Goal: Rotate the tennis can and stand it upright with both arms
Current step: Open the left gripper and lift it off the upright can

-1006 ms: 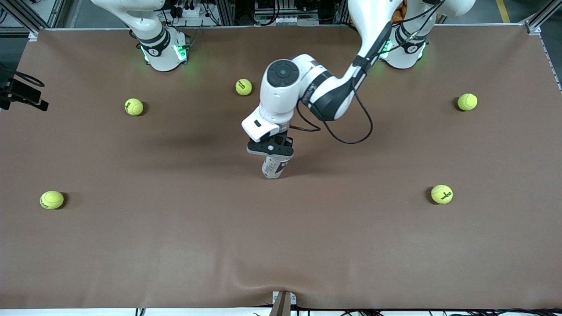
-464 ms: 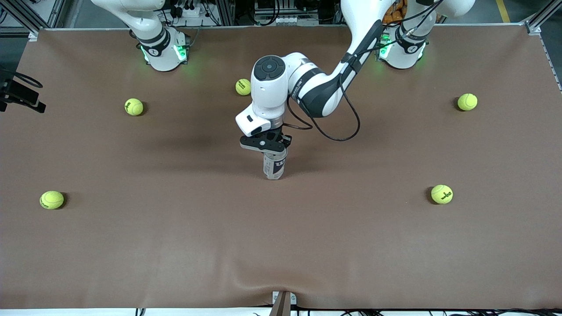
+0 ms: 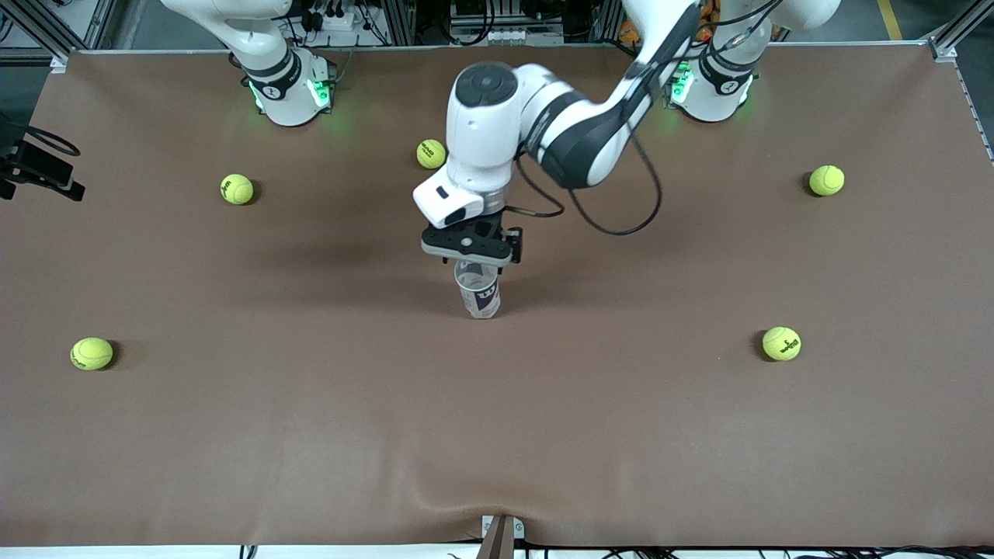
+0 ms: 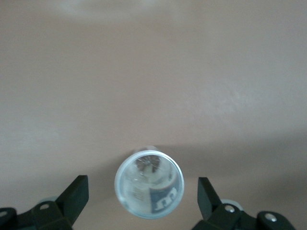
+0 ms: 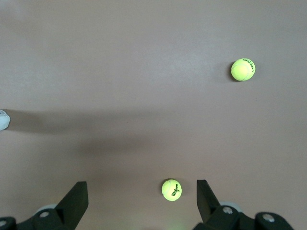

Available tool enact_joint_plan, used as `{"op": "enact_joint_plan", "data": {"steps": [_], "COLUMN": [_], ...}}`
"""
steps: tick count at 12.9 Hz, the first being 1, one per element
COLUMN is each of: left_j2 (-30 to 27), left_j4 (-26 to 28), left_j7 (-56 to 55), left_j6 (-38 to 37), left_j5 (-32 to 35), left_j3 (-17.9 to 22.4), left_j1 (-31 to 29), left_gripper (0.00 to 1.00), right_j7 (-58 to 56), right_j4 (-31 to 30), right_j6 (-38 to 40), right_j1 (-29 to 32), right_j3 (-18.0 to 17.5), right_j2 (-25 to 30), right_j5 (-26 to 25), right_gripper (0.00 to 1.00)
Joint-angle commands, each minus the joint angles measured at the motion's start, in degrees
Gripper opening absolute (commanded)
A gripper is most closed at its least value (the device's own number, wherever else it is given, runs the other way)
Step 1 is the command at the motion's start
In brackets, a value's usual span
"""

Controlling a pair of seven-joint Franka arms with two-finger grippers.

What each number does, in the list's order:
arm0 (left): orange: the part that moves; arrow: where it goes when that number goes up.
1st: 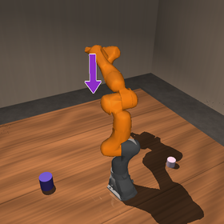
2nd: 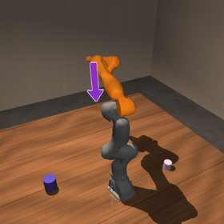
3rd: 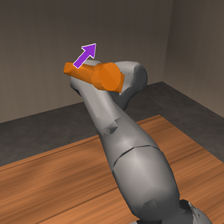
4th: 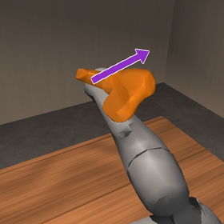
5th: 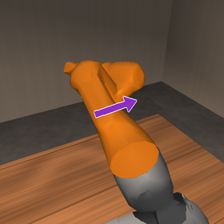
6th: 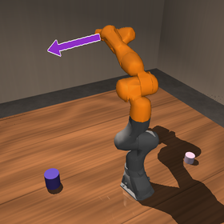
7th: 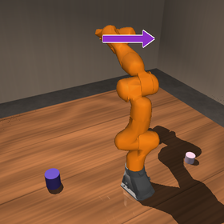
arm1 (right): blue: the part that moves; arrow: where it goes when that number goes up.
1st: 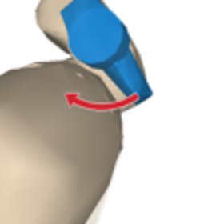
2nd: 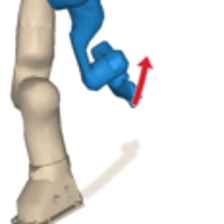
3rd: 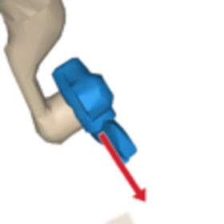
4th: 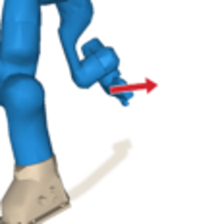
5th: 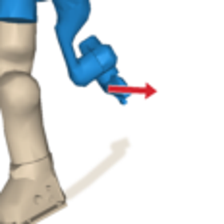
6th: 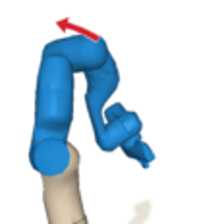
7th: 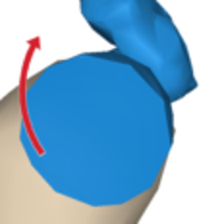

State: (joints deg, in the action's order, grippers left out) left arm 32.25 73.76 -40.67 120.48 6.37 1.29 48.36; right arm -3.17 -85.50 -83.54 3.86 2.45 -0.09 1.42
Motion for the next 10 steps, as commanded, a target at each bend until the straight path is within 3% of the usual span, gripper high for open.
{"op": "enact_joint_plan", "data": {"steps": [1,7,10], "left_j2": [-6.74,-17.03,-21.07], "left_j4": [1.21,1.83,3.93], "left_j7": [0.59,2.16,10.94], "left_j6": [-6.99,-25.11,-31.69], "left_j5": [1.45,0.93,0.49], "left_j3": [1.09,0.82,0.65], "left_j1": [-2.64,-17.74,-25.22], "left_gripper": [1.00,1.00,1.00], "right_j7": [0.00,-0.09,0.00], "right_j4": [-0.36,-0.28,-0.28], "right_j6": [-0.22,-0.13,-0.13], "right_j1": [-0.16,0.01,0.01], "right_j3": [-0.16,-0.07,0.01], "right_j2": [0.70,0.79,0.79], "right_j5": [-0.80,-0.98,-0.89], "right_gripper": [1.00,1.00,1.00]}}
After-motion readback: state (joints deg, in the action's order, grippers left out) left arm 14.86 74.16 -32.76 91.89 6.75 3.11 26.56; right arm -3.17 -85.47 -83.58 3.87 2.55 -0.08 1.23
